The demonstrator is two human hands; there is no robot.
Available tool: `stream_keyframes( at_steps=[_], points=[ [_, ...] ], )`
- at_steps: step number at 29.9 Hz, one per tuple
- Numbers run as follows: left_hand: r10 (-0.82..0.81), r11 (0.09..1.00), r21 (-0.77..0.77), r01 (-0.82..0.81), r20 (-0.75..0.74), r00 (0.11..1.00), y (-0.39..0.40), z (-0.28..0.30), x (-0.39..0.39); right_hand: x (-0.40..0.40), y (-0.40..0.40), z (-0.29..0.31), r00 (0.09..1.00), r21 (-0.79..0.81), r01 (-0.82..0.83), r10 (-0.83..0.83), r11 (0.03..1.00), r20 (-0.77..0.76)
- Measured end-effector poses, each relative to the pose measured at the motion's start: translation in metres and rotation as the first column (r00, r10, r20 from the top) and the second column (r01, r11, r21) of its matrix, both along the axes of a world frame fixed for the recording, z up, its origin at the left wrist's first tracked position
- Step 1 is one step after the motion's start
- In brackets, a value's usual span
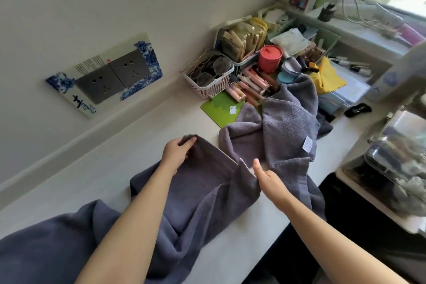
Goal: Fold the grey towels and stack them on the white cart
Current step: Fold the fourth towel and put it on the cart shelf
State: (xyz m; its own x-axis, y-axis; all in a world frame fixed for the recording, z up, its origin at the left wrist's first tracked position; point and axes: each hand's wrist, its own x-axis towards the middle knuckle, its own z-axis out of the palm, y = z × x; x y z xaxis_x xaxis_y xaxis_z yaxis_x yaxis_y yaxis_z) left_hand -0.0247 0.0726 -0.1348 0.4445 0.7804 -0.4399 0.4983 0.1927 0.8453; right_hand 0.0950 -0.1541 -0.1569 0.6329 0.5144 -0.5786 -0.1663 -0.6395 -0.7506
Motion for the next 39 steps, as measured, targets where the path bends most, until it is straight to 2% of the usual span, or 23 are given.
stream_keyframes(
  at_steps=[3,8,11,14,18,21,27,30,33,35,37,39],
  points=[
    [-0.038,0.997,0.063,0.038,-0.005,0.999,0.003,0.024,0.007,0.006,-0.005,-0.002,0.995,0.103,0.041,-0.032,0.994,-0.092],
    [0.021,0.998,0.056,-0.024,0.061,0.998,0.0,0.05,0.014,0.0,-0.002,0.005,0.995,0.267,0.08,-0.061,0.96,-0.079],
    [0.049,0.997,0.048,-0.054,0.099,0.994,-0.004,0.058,0.012,-0.005,-0.003,0.003,0.964,0.331,0.215,-0.145,0.919,-0.224],
    [0.084,0.995,0.042,-0.09,0.128,0.988,-0.006,0.063,0.006,-0.005,-0.007,0.007,0.954,0.339,0.155,-0.051,0.928,-0.296],
    [0.144,0.988,0.029,-0.15,0.151,0.978,-0.004,0.07,-0.001,-0.008,-0.009,0.015,0.965,0.25,-0.014,0.078,0.968,-0.249],
    [0.187,0.978,0.06,-0.201,0.178,0.966,-0.001,0.086,-0.004,-0.002,-0.009,0.028,0.969,0.28,-0.088,0.147,0.956,-0.2],
    [0.247,0.931,0.191,-0.31,0.294,0.923,0.009,0.148,0.003,0.03,0.004,0.103,0.997,0.414,0.007,0.028,0.91,-0.079],
    [0.252,0.914,0.217,-0.342,0.356,0.9,0.017,0.185,0.013,0.046,0.009,0.148,0.994,0.395,-0.084,0.051,0.915,0.094],
    [0.232,0.9,0.257,-0.352,0.402,0.886,0.028,0.221,0.032,0.06,0.008,0.197,0.997,0.486,-0.074,0.059,0.871,0.045],
    [0.186,0.909,0.259,-0.325,0.445,0.876,0.035,0.244,0.055,0.075,0.008,0.23,0.983,0.461,-0.126,0.05,0.878,0.175],
    [0.141,0.931,0.238,-0.277,0.465,0.874,0.039,0.254,0.082,0.092,0.006,0.251,0.952,0.449,-0.086,-0.06,0.889,0.301],
    [0.095,0.959,0.19,-0.212,0.488,0.868,0.04,0.258,0.112,0.11,0.003,0.263,0.925,0.497,-0.011,-0.18,0.868,0.335]
  ],
)
